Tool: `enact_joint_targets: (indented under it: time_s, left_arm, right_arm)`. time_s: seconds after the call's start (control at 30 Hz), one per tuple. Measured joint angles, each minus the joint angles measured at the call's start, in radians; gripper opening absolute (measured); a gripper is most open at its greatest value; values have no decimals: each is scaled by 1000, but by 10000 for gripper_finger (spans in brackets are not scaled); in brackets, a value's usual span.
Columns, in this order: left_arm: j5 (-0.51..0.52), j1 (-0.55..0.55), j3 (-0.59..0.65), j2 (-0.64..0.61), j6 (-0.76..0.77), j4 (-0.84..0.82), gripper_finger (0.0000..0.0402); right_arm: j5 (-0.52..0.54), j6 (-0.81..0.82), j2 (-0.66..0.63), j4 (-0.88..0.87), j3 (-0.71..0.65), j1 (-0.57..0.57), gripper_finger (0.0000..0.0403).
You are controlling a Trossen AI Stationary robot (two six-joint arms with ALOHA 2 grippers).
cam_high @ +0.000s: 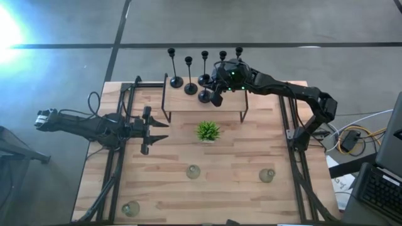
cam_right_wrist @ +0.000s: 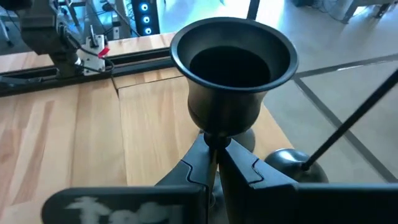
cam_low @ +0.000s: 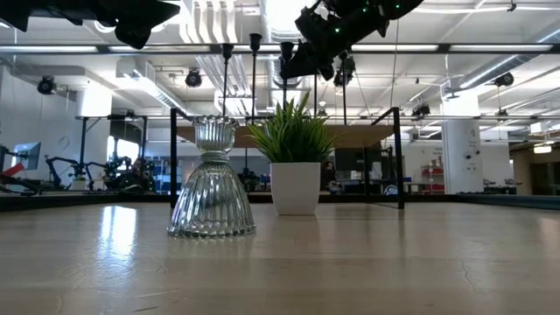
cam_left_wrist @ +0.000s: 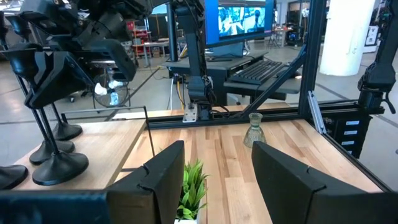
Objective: Pick & Place candle stick holders
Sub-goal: Put the small black candle holder on the shelf
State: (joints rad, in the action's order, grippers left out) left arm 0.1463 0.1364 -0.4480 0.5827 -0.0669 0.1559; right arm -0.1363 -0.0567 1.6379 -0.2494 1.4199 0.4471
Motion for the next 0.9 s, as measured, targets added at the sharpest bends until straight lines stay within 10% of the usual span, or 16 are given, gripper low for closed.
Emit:
enact_joint_targets:
  time_s: [0.9]
  left_arm:
    - [0,0,0,0,7,0,193]
  right_arm:
    - [-66,43,1,-8,-30,3,11]
